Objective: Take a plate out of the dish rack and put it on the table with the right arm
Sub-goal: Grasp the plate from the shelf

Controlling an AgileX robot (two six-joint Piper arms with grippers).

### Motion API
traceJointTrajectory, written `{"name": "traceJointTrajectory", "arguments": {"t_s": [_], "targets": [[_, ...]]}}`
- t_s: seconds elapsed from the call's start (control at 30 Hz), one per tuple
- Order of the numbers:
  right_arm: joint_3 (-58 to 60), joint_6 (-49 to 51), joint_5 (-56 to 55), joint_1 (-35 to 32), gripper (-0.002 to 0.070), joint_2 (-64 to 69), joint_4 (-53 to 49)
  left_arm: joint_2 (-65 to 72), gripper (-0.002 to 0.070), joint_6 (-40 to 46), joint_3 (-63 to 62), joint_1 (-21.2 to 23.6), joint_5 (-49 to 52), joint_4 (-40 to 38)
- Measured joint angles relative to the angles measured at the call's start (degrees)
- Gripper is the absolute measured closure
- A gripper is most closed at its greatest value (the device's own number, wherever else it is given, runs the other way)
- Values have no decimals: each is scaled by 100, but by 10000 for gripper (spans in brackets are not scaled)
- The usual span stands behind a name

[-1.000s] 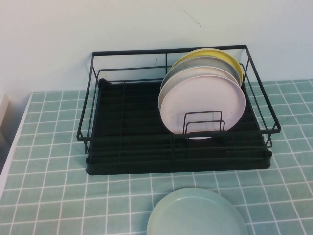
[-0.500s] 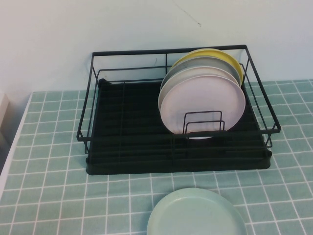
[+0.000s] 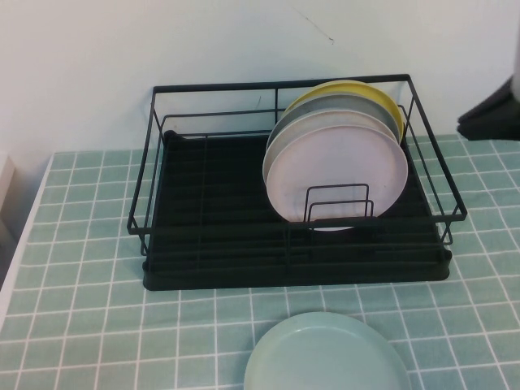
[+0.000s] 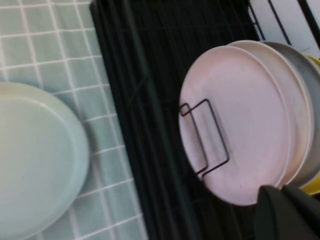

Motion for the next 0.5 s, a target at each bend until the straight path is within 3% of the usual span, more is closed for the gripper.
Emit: {"name": "traceJointTrajectory", "arguments": {"t_s": [0.13, 0.37, 0.5], "targets": [[-309, -80, -421, 185, 631, 636, -46, 0, 678, 0, 0, 0, 0, 0], [-839, -413, -753, 563, 348, 1571, -301, 0, 678, 0, 0, 0, 0, 0], [-1093, -413, -1135, 775, 321, 1967, -512, 0, 678, 0, 0, 0, -11, 0]]}}
